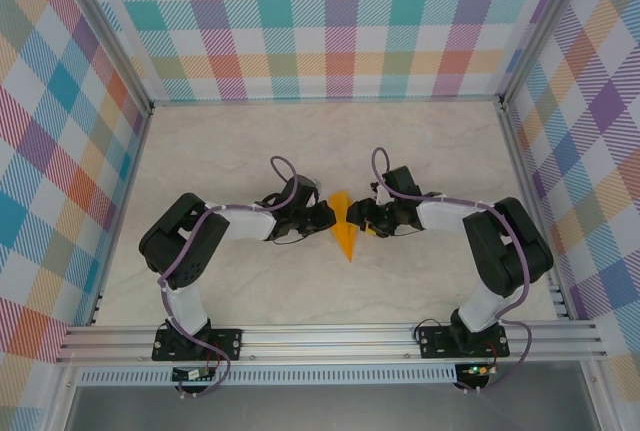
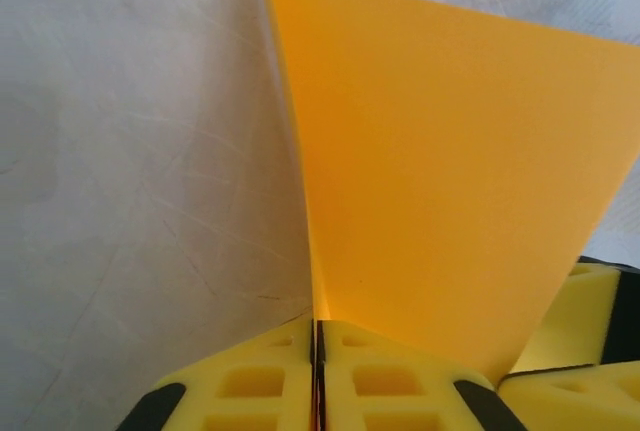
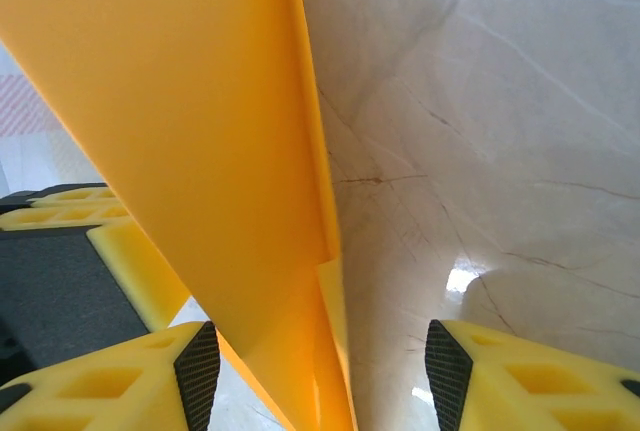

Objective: Fold a paper plane with a square sheet of paper (pick it up from the middle)

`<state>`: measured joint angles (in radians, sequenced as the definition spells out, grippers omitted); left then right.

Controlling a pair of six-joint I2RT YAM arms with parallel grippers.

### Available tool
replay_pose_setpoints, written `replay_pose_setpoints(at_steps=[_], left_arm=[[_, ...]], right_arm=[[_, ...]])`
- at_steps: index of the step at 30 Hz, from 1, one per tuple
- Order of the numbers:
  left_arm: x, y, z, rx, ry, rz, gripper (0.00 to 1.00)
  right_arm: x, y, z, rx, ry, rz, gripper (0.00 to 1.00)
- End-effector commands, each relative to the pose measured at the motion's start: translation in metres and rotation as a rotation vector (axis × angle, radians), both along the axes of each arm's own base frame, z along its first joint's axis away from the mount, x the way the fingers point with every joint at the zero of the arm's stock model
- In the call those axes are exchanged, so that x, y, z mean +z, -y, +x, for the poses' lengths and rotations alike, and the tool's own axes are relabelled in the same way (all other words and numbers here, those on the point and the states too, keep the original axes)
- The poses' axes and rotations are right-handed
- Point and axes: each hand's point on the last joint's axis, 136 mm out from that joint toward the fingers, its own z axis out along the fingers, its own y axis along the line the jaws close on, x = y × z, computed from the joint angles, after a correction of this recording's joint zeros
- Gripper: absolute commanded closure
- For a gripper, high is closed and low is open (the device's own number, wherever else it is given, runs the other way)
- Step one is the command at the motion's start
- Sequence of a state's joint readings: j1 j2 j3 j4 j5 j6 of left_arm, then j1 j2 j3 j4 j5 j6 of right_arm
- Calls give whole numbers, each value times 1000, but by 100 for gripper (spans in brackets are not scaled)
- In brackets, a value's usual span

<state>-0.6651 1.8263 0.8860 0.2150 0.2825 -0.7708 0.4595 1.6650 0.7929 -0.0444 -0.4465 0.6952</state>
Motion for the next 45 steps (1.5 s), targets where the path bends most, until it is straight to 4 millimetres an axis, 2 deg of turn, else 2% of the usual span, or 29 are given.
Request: replay_pose_setpoints(at_steps=[1, 7, 13, 19, 27, 38, 45], left_arm=[[-4, -10, 0, 22, -16, 33, 87], [-9, -9, -1, 14, -32, 42, 87], [-10, -9, -1, 14, -36, 38, 87], [-10, -8, -1, 10, -39, 38, 87], [-9, -11, 0, 16, -37, 50, 86], [-6, -23, 0, 42, -34, 89, 73], [-11, -36, -2, 64, -49, 132, 72]], right_arm=[[30, -9, 8, 29, 82, 42, 41], [51, -18, 4, 69, 142, 73, 40], [49, -28, 1, 102, 135, 75, 41], [41, -32, 1, 111, 119, 56, 41], [22, -29, 6, 96, 73, 0, 41], [-1, -23, 4, 74, 20, -52, 39], [-9, -22, 3, 70, -1, -57, 35]])
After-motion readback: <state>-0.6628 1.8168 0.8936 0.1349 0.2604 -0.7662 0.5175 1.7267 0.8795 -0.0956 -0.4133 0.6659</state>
